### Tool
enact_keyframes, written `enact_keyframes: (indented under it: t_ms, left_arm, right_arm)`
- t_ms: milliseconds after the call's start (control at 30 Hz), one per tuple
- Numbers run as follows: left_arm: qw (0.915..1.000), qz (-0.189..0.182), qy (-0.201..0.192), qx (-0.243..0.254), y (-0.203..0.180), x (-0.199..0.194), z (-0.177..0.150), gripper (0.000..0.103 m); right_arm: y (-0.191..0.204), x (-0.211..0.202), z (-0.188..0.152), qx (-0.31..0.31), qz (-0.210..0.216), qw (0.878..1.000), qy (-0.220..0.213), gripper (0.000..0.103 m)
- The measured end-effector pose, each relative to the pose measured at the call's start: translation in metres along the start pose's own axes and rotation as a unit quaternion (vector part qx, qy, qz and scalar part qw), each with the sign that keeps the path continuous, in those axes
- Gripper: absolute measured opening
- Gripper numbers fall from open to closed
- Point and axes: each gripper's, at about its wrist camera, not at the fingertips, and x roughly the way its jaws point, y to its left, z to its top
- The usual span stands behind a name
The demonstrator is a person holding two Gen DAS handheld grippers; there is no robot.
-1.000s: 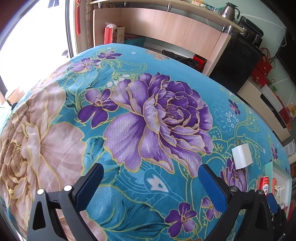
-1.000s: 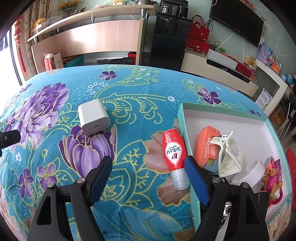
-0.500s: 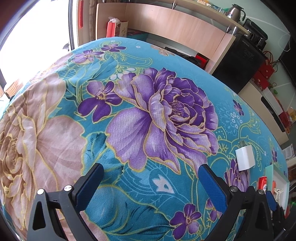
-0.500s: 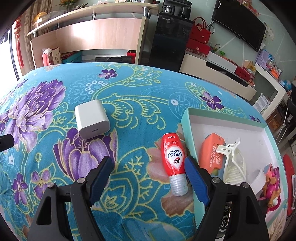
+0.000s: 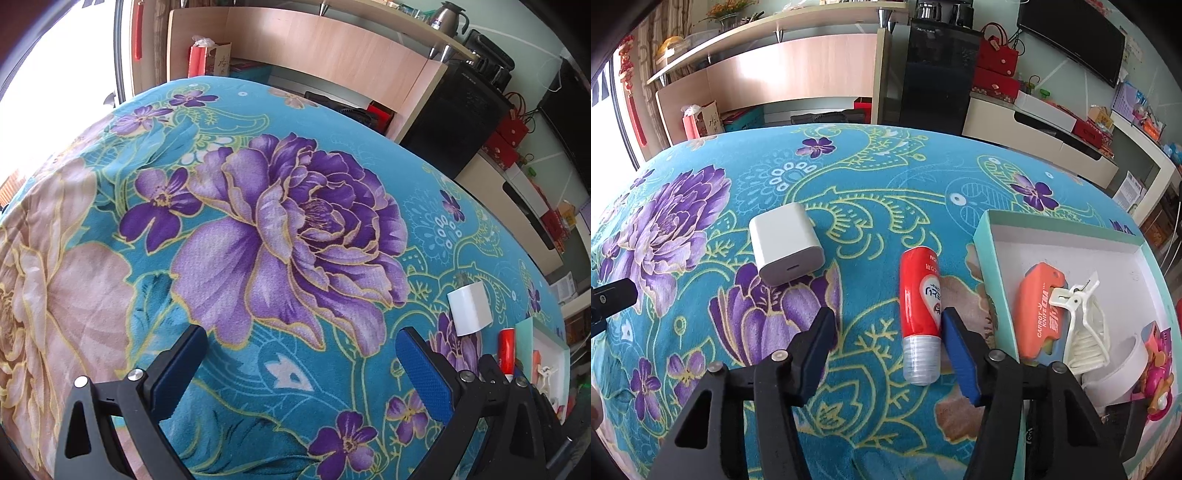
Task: Organize rigid objects
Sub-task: 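Grasp the red-and-white LION bottle with the right gripper, then grasp the white cube charger with the left gripper while the right gripper holds the bottle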
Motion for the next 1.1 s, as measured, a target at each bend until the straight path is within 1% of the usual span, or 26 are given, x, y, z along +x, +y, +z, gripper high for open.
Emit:
enact_keyframes:
  t_ms: [33, 100, 300, 467, 633, 767, 833, 900, 967, 1033, 1100]
  left_arm:
    - [1.0000, -0.008, 0.001, 0.004, -0.004, 0.001, 0.000, 0.103]
    - [0.9996, -0.024, -0.001, 0.014, -0.013, 0.002, 0.001, 0.103]
    - [0.9967, -0.065, -0.020, 0.043, -0.041, 0.000, 0.004, 0.103]
    - [0.9934, -0.093, -0.025, 0.062, -0.063, 0.005, 0.004, 0.103]
    - [0.9913, -0.105, -0.023, 0.076, -0.082, 0.015, 0.004, 0.102]
    - [0.9896, -0.110, -0.027, 0.089, -0.096, 0.021, 0.004, 0.102]
    - [0.9887, -0.114, -0.027, 0.094, -0.102, 0.024, 0.005, 0.098]
    - [0.9883, -0.114, -0.028, 0.097, -0.107, 0.027, 0.006, 0.098]
    - [0.9876, -0.113, -0.030, 0.105, -0.112, 0.029, 0.007, 0.096]
    - [0.9870, -0.112, -0.031, 0.111, -0.116, 0.031, 0.008, 0.092]
    - [0.9864, -0.111, -0.030, 0.117, -0.121, 0.033, 0.007, 0.091]
  right_arm:
    - [-0.001, 0.000, 0.001, 0.002, 0.001, 1.000, -0.001, 0.051]
    - [-0.003, 0.002, 0.003, 0.007, 0.005, 1.000, -0.002, 0.042]
    - [-0.012, 0.006, 0.010, 0.027, 0.016, 0.999, -0.005, 0.030]
    - [-0.020, 0.009, 0.016, 0.041, 0.022, 0.999, -0.009, 0.029]
    - [-0.029, 0.010, 0.019, 0.058, 0.032, 0.998, -0.013, 0.029]
    - [-0.033, 0.007, 0.019, 0.068, 0.040, 0.997, -0.015, 0.029]
    - [-0.038, 0.004, 0.019, 0.078, 0.045, 0.996, -0.017, 0.029]
    - [-0.041, -0.001, 0.020, 0.085, 0.050, 0.995, -0.022, 0.029]
    - [-0.044, -0.005, 0.021, 0.085, 0.049, 0.995, -0.028, 0.029]
    - [-0.047, -0.010, 0.023, 0.087, 0.045, 0.995, -0.032, 0.029]
    - [-0.052, -0.014, 0.024, 0.094, 0.043, 0.994, -0.037, 0.029]
